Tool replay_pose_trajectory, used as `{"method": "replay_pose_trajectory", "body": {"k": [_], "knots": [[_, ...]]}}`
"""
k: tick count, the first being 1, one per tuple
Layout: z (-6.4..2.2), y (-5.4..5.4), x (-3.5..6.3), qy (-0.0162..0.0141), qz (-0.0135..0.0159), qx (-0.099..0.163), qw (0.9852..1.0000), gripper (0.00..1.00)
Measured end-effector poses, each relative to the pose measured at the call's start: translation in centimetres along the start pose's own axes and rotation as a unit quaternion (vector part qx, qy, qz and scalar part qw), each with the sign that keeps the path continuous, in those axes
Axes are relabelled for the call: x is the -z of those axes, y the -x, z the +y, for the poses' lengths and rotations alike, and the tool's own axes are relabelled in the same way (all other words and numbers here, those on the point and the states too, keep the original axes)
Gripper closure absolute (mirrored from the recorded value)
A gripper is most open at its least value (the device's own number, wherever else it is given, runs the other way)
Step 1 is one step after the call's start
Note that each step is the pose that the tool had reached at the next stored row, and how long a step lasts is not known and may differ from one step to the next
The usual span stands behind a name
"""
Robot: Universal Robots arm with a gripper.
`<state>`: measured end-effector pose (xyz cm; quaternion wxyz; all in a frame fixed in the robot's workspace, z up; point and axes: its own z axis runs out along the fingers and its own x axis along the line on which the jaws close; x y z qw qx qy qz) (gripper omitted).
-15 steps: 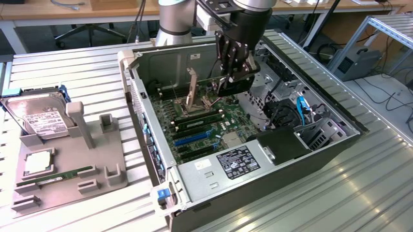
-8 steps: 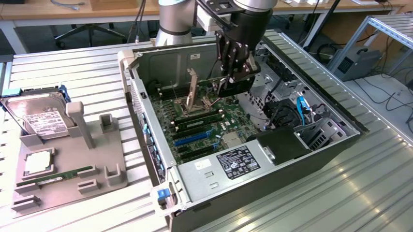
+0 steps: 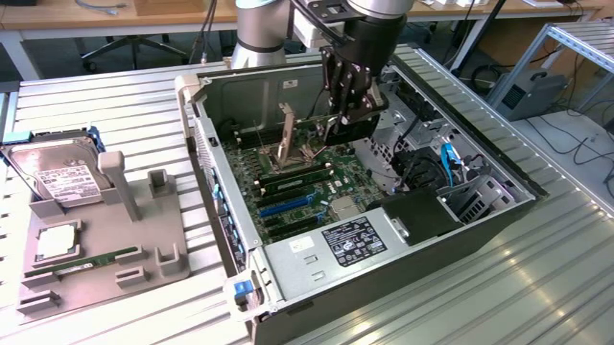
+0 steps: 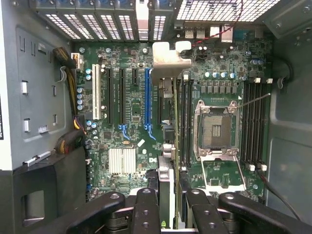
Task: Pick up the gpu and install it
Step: 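Insert the gpu into the slot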
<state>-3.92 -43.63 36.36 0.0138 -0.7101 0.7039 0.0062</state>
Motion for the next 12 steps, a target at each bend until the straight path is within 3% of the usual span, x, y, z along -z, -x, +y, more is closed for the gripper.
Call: {"method": "replay_pose_trajectory", "body": {"k": [12], "knots": [[0.0, -0.31, 0.0, 0.0, 0.0, 0.0, 1.0, 0.73]]}}
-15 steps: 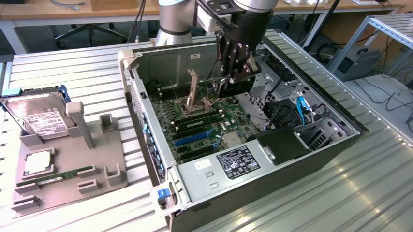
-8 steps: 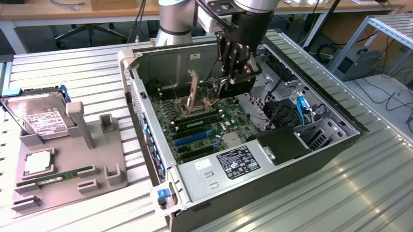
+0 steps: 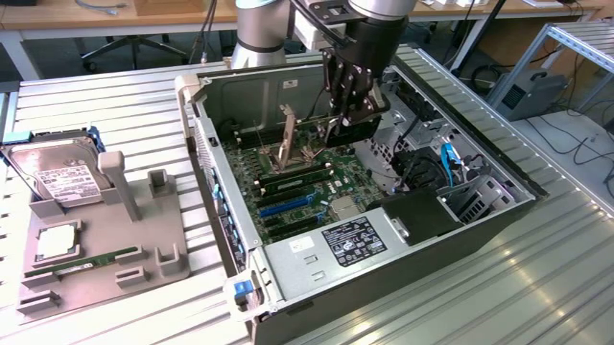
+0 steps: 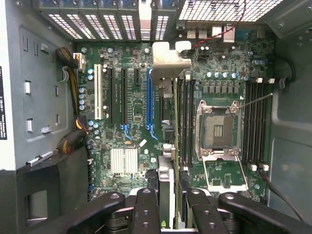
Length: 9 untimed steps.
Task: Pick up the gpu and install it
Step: 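Insert the gpu into the slot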
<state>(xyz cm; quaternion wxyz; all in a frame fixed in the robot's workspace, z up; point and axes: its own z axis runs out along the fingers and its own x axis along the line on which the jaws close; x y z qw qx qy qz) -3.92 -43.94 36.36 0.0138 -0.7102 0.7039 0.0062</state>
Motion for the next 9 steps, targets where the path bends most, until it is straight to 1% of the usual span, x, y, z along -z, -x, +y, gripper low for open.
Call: {"method": "replay_pose_trajectory", "body": {"k": [9], "knots": [[0.0, -0.23, -0.01, 0.0, 0.0, 0.0, 1.0, 0.73]]}}
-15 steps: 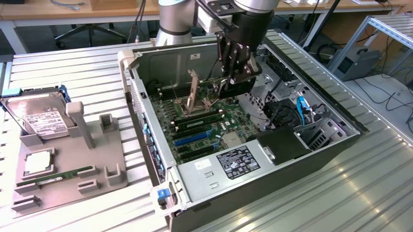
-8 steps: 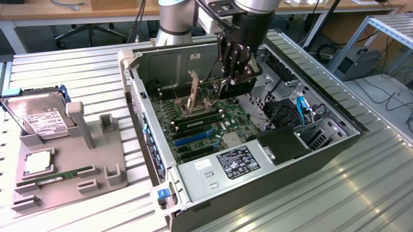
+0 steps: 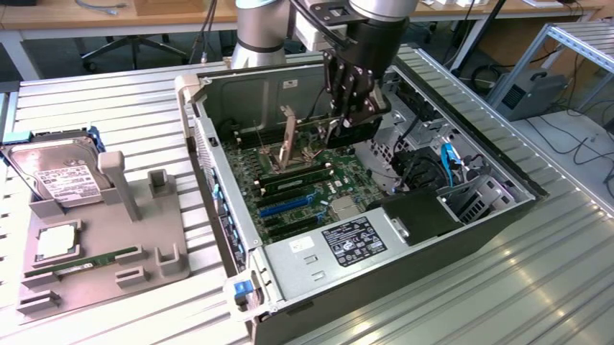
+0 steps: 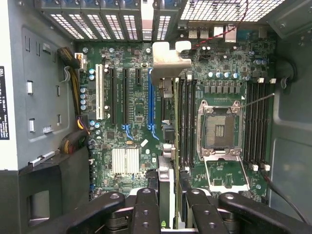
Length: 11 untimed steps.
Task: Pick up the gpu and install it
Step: 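Insert the gpu into the slot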
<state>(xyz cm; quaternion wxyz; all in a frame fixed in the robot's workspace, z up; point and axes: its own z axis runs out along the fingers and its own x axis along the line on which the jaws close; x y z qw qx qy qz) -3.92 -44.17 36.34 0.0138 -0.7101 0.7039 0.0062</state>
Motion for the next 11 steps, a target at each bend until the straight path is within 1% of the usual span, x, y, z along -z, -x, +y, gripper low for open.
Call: {"method": "replay_pose_trajectory", "body": {"k": [11], "knots": [[0.0, -0.34, -0.01, 0.0, 0.0001, 0.0, 1.0, 0.73]]}}
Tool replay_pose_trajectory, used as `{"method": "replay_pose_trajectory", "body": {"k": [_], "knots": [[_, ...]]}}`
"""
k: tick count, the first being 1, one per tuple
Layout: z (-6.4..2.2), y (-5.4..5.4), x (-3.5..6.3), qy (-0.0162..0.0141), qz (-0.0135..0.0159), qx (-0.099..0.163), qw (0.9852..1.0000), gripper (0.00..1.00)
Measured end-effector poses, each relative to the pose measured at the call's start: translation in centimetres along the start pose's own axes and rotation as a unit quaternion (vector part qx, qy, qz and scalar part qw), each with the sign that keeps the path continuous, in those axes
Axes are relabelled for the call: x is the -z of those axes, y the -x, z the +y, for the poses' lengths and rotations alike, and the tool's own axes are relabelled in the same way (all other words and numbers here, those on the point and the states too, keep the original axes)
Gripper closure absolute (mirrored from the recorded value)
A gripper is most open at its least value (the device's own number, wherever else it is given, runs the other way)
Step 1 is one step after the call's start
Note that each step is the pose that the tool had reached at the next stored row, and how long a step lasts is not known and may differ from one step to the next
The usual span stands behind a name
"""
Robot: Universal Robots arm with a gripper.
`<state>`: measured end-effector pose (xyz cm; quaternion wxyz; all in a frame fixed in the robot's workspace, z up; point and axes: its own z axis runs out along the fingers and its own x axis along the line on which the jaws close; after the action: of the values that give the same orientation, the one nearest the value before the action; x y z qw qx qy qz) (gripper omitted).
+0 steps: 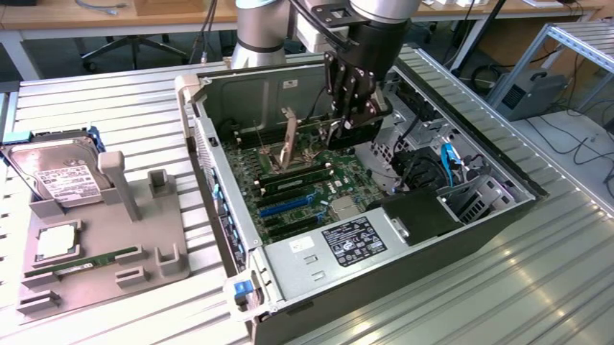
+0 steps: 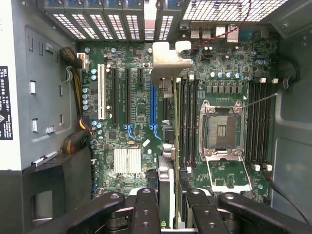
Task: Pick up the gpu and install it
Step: 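Insert the gpu into the slot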
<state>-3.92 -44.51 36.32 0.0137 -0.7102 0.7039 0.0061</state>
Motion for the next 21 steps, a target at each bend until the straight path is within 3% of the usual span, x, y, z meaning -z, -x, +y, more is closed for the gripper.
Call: {"method": "replay_pose_trajectory", "body": {"k": [21], "knots": [[0.01, -1.01, 0.0, 0.0, 0.0004, 0.0, 1.0, 0.73]]}}
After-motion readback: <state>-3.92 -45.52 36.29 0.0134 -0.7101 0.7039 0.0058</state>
